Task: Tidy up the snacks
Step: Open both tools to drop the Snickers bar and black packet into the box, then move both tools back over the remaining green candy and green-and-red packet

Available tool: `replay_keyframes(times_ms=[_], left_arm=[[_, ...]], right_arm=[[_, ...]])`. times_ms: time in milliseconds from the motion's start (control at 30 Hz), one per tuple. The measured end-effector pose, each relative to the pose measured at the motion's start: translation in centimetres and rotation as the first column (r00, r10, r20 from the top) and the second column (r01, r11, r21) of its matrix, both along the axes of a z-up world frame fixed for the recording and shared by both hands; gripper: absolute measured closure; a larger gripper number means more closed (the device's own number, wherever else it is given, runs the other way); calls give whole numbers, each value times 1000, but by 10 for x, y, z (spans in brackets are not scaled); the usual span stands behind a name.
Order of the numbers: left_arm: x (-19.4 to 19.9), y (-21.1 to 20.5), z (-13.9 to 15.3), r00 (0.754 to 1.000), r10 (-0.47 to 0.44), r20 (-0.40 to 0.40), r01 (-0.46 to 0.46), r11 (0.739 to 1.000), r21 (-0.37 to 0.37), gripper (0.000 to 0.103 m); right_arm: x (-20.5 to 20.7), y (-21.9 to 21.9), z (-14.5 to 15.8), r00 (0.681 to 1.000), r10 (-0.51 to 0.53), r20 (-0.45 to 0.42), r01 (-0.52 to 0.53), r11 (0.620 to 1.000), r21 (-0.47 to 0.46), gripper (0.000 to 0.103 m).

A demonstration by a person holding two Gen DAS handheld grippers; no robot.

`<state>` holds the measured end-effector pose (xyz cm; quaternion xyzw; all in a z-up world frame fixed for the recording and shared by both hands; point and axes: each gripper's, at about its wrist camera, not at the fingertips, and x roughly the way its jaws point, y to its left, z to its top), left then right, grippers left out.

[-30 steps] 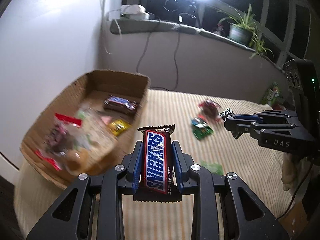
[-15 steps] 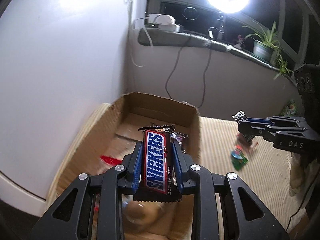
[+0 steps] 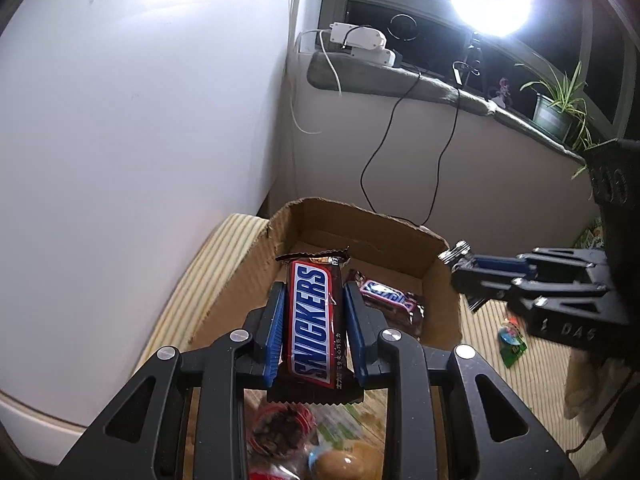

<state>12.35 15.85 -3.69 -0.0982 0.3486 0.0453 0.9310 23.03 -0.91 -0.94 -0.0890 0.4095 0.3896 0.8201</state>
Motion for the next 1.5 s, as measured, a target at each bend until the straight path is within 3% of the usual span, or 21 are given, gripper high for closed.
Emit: replay_keyframes(times_ms=[500, 600, 633, 667, 733, 833, 967, 1100, 1333, 1500], left_arm=[[7, 5, -1, 1000, 2, -9, -2, 1000, 0, 76], [6, 6, 1, 1000, 8, -3, -8, 1000, 8, 70], [5, 6, 1, 1000, 9, -2, -9, 1000, 9, 70], [4, 6, 1, 1000, 10, -1, -10, 1000, 8, 70], [2, 6, 1, 1000, 10, -2, -10, 1000, 11, 70], [0, 4, 2, 1000, 9, -1, -9, 1000, 11, 70], [-7, -3, 8, 1000, 5, 10, -5, 1000, 17, 70], [-15, -12, 14, 1000, -7, 20, 6, 1000, 28, 69], [-32, -36, 27, 998, -33, 55, 30, 998, 60, 38], [-41, -55, 30, 996, -57, 64, 53, 996, 65, 37]], right_arm=[[10, 22, -17, 999, 24, -25, -24, 999, -29, 79], [10, 24, -17, 999, 28, -25, -28, 999, -28, 79], [10, 24, -18, 999, 27, -23, -27, 999, -29, 71], [10, 24, -17, 1000, 24, -17, -24, 999, -30, 54], [8, 22, -15, 1000, 16, 3, -16, 1000, -27, 40], [7, 19, -11, 1000, 7, 7, -7, 1000, -24, 39], [2, 12, -5, 1000, -9, 25, 10, 1000, -22, 29], [-7, 2, 1, 999, -18, 43, 19, 1000, -20, 25], [-29, -24, 13, 995, -48, 90, 50, 999, -21, 9], [-43, -50, 20, 992, -75, 99, 77, 997, -16, 5]])
